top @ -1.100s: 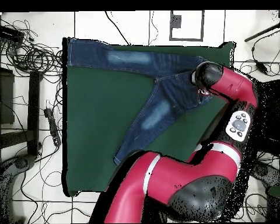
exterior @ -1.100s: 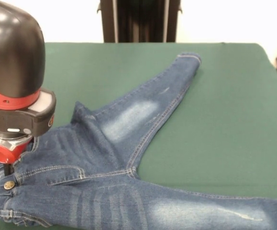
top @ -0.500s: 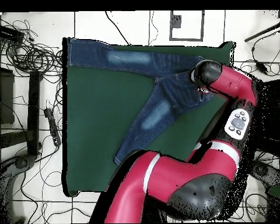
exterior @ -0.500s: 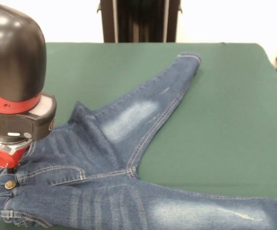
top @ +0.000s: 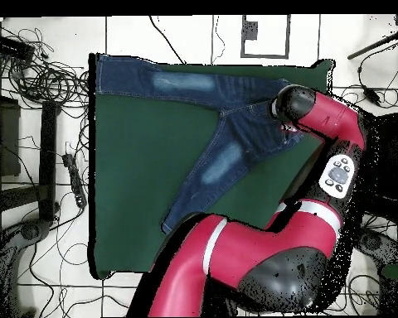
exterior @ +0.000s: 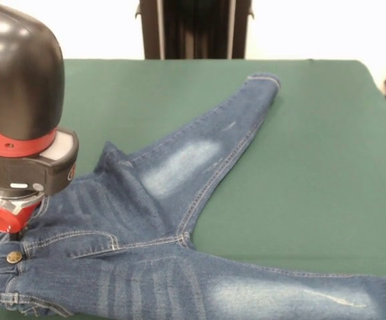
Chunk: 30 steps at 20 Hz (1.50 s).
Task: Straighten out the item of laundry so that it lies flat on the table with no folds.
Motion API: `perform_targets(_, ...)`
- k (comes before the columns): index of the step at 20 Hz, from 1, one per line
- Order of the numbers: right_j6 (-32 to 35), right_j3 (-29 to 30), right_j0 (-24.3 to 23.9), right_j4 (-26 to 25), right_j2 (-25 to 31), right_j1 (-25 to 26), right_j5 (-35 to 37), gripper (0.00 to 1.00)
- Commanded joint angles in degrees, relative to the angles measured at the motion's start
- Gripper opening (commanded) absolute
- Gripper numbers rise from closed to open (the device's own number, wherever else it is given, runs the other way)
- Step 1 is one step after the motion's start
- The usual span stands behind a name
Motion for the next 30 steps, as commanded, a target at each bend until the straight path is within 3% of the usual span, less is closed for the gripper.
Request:
perform_targets(1, 12.5, 15.0, 4.1, 1.6, 4.2, -3.8, 0.2, 0.00)
perform_targets(9, 8.8, 28.5, 6.1, 1.1, 5.2, -12.0, -1.7, 0.00)
perform_targets(30, 8.5, 29.7, 6.1, 0.6, 5.7, -10.4, -6.8, 0.00)
